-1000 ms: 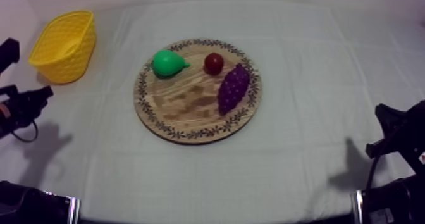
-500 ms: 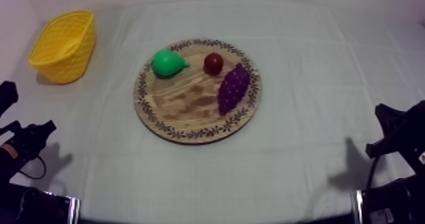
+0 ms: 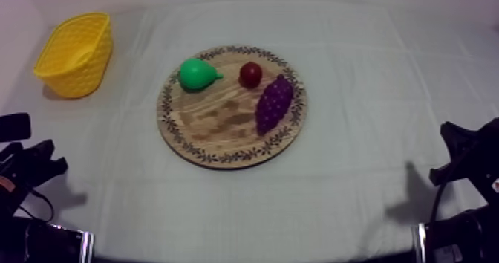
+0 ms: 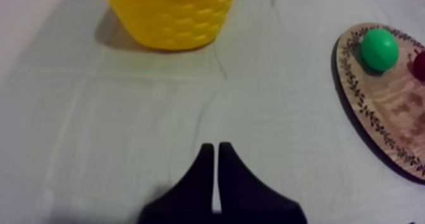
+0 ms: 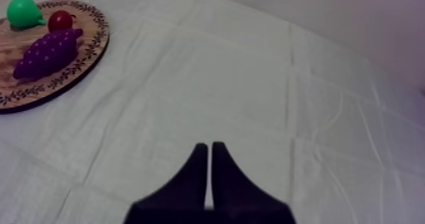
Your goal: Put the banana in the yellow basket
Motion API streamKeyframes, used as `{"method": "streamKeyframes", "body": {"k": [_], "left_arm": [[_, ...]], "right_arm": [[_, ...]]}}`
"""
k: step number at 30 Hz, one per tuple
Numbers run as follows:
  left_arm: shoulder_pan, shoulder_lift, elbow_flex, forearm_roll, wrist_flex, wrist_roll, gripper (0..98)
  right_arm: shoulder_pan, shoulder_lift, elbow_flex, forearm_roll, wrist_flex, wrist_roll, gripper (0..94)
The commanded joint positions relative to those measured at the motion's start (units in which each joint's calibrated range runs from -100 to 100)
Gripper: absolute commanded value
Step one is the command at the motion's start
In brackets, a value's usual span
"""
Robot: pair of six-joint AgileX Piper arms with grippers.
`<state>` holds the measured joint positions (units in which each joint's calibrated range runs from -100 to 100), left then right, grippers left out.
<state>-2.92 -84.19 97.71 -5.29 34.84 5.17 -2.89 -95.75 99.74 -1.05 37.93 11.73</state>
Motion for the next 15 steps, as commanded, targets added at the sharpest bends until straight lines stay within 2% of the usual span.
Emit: {"method": "streamKeyframes", "body": {"k": [1,7,15], "left_arm": [[0.08,-2.73,0.07,0.12,0.05,2.84,0.1],[0.04,-7.4,0.19,0.22,0.08,8.24,0.1],[-0.33,-14.43,0.87,1.0,-0.06,8.35,0.1]], "right_arm": [[-0.02,-0.01,0.04,0.0,-0.02,0.02,0.4],[-0.02,-0.01,0.04,0.0,-0.02,-0.02,0.4],[-0.02,-0.01,0.04,0.0,-0.02,0.01,0.4]]}}
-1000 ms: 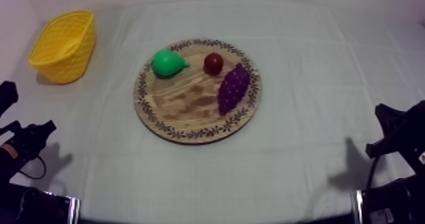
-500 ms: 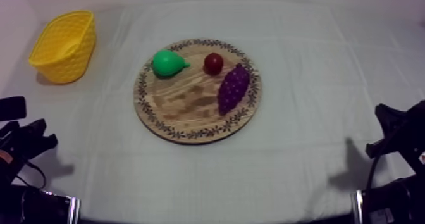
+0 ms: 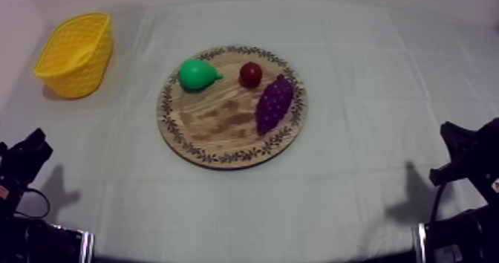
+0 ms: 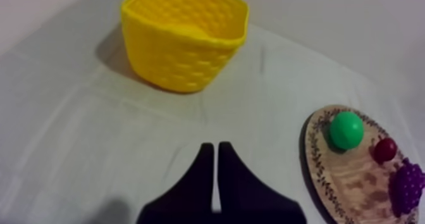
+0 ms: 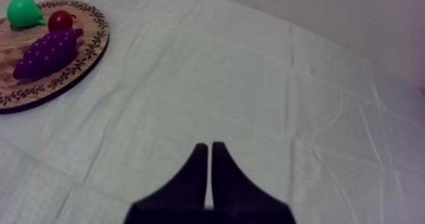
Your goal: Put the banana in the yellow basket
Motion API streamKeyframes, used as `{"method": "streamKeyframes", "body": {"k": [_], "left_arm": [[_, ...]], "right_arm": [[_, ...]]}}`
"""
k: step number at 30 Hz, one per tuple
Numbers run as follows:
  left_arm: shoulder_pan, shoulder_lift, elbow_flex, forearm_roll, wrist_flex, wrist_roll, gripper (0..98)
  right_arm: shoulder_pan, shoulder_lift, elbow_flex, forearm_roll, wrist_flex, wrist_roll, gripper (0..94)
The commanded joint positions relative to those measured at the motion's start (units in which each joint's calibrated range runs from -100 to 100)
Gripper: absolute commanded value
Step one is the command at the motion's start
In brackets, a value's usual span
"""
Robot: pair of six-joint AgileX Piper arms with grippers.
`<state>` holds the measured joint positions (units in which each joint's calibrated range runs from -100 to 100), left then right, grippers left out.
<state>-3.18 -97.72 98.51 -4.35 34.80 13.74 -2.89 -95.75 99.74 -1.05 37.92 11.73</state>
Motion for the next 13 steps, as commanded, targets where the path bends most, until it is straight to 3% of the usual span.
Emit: {"method": "streamKeyframes", "body": {"k": [1,13], "left_arm": [[-0.17,-1.26,0.2,0.22,-0.08,-0.23,0.1],[-0.47,-2.1,0.59,0.56,-0.28,-0.89,0.1]], "right_arm": [[-0.02,-0.01,0.04,0.0,-0.01,0.02,0.4],[-0.02,-0.01,0.04,0.0,-0.01,-0.02,0.4]]}}
